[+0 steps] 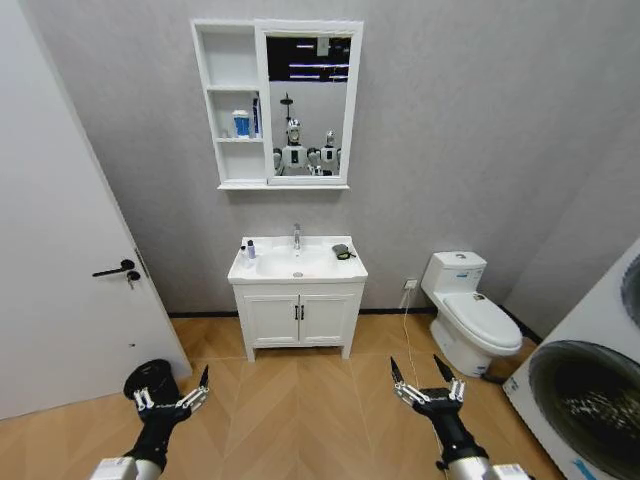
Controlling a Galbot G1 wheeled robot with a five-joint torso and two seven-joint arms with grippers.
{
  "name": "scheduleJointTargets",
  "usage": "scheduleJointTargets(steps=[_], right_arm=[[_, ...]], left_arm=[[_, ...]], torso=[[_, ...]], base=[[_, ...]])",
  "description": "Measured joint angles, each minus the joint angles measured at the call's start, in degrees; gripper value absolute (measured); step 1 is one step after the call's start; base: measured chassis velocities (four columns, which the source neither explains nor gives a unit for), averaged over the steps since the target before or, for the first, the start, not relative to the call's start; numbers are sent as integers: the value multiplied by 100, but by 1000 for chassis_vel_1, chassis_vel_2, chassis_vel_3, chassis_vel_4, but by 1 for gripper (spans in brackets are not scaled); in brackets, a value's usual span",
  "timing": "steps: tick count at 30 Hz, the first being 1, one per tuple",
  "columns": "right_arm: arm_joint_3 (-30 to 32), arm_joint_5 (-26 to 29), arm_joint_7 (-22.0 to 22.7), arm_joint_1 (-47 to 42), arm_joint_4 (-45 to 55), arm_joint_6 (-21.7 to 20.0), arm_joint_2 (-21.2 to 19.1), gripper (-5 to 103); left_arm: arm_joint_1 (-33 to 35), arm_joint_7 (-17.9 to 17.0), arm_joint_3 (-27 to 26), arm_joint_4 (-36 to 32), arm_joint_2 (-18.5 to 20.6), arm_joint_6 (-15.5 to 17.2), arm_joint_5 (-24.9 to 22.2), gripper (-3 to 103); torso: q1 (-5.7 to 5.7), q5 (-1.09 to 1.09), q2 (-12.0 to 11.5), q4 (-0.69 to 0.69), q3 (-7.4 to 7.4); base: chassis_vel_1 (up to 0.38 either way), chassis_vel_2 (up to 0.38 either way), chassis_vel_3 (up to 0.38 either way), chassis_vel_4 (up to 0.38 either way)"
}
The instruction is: Move facial cleanser and shampoo from washbasin to cabinet, then wipe washbasin with towel.
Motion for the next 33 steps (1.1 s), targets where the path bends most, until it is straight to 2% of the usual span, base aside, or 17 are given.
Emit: scheduleJointTargets(steps=[16,18,21,24,26,29,33], right_arm=[[-23,-4,-1,56,-55,73,-23,100],[-29,-12,0,42,-55,73,-19,100],[-48,-33,0,35,-54,73,-1,100],[-64,-54,-12,42,-72,109,10,100],[-71,-80,-37,49,-88,163,19,100],[-92,-140,-18,73,-112,223,32,100],[-102,-537,-54,121,-200,571,37,100]], left_arm=[[16,12,-8,5,-13,-12,-5,98],[12,15,-8,8,-13,-13,-6,98],[5,16,-9,24,-5,-17,-11,98],[1,17,-15,31,11,-18,-25,98],[-6,17,-20,46,37,-17,-42,98],[-13,18,-22,63,63,-18,-56,98],[-38,17,-23,127,123,-18,-83,98]], torso=[[2,-3,-1,0,1],[3,3,-2,0,1],[2,-5,-1,-1,1],[2,5,-2,1,1],[0,-4,-1,0,0],[1,4,-1,0,0],[1,-2,-1,-1,0]], base=[[-309,303,315,-306],[-384,410,364,-406],[-355,370,408,-361],[-353,401,341,-360],[-343,339,364,-347],[-340,362,353,-353],[-339,313,333,-350]])
